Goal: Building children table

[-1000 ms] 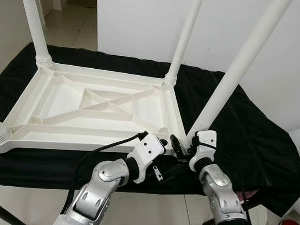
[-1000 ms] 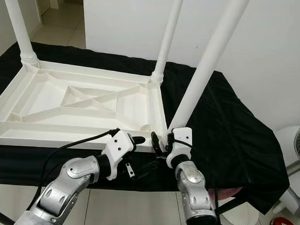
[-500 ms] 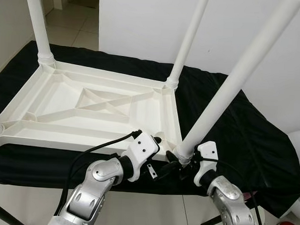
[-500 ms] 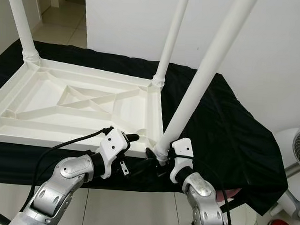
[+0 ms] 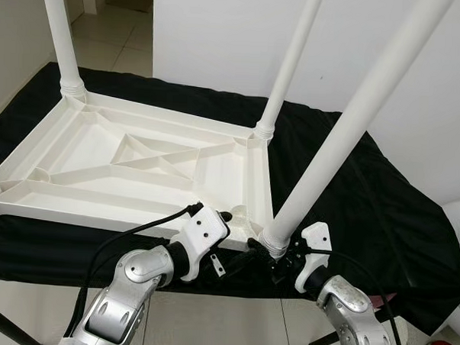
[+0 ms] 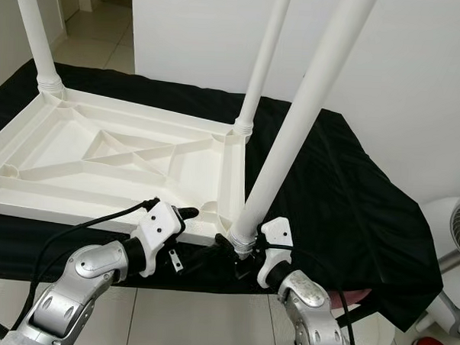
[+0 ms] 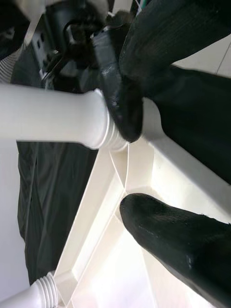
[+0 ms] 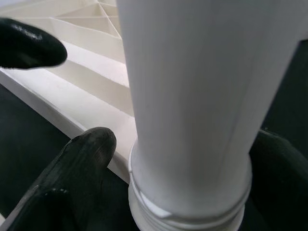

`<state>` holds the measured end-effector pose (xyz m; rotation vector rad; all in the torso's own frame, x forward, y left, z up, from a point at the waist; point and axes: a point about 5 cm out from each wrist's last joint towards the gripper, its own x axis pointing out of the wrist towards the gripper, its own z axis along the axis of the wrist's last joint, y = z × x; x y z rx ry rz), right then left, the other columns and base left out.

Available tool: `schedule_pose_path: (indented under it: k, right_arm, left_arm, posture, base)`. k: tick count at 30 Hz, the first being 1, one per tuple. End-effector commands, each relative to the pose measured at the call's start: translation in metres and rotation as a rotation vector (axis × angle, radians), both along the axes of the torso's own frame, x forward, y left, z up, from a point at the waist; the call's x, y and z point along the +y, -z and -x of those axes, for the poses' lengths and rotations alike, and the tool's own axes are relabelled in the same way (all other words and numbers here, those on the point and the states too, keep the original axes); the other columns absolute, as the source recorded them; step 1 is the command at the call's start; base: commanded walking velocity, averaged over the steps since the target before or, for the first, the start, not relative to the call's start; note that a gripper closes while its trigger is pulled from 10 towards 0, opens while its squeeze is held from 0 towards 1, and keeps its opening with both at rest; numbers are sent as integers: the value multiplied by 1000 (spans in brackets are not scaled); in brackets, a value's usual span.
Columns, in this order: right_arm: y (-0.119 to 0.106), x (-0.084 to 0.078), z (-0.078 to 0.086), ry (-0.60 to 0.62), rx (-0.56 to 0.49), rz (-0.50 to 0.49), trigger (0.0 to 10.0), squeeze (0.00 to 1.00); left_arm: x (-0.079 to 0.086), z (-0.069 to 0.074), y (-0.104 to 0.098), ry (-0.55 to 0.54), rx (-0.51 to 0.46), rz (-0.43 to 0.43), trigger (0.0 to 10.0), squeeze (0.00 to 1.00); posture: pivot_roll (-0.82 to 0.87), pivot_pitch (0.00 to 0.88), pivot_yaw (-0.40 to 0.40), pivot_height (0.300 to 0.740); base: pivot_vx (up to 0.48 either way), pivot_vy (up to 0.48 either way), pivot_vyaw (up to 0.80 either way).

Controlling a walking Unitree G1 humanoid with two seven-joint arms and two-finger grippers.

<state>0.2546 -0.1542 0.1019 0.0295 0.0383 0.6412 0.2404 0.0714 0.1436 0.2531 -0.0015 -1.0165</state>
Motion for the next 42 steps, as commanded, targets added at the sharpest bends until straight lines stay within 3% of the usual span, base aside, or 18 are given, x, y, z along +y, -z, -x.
schedule_pose_path:
  k: [1,4,10,11,20,21,22,23,25,26,27,39,40,42]
  right_arm:
    - [-5,-8,-1,14,-22,-10,10000,0]
    - [-10,-14,-4,-12,-35,-11,10000,0]
    - [-10,-11,-13,-44,-44,6,10000,0]
    - [-10,-5,-20,-80,-57,16,10000,0]
    - [-9,10,-32,-136,-77,17,10000,0]
    - [-8,12,-33,-147,-78,24,6275,0]
    - [-8,12,-33,-147,-78,24,6275,0]
    - [-7,13,-33,-161,-79,31,2863,0]
    - [-6,13,-34,-171,-76,29,1333,0]
    - [-6,13,-34,-171,-76,29,1333,0]
    - [-5,14,-33,-180,-73,30,0,0]
    - [4,11,-30,-199,-69,52,0,0]
    - [5,11,-29,-183,-62,47,10000,0]
    - [7,10,-27,-153,-49,38,10000,0]
  left_arm:
    - [-5,5,0,45,22,9,10000,0]
    - [-5,10,2,80,65,26,10000,0]
    - [-3,6,4,56,90,40,10000,0]
    - [-5,3,4,55,95,48,10000,0]
    - [-8,5,3,70,115,53,10000,0]
    - [-8,5,2,71,115,55,10000,0]
    - [-8,5,2,71,115,55,10000,0]
    - [-9,5,2,73,123,60,10000,0]
    - [-9,5,2,74,128,60,10000,0]
    - [-9,5,2,74,128,60,10000,0]
    - [-9,5,3,72,137,60,10000,0]
    - [-9,4,4,81,145,54,10000,0]
    - [-10,4,4,82,146,54,10000,0]
    - [-11,5,4,83,147,56,10000,0]
  posture:
    - [10,0,-132,740]
    - [11,0,-131,740]
    - [22,0,-139,740]
    - [26,0,-132,740]
    - [42,0,-126,740]
    - [42,0,-126,740]
    - [42,0,-126,740]
    - [45,0,-126,740]
    - [46,0,-127,740]
    - [46,0,-127,740]
    - [47,0,-126,740]
    - [44,0,-120,740]
    - [39,0,-121,740]
    - [36,0,-121,740]
  base:
    - [0,0,0]
    - [0,0,0]
    - [0,0,0]
    - [0,0,0]
    - [0,0,0]
    - [0,0,0]
    - [0,0,0]
    - [0,0,0]
    - [0,0,0]
    - [0,0,0]
    - [0,0,0]
    - [0,0,0]
    - [0,0,0]
    - [0,0,0]
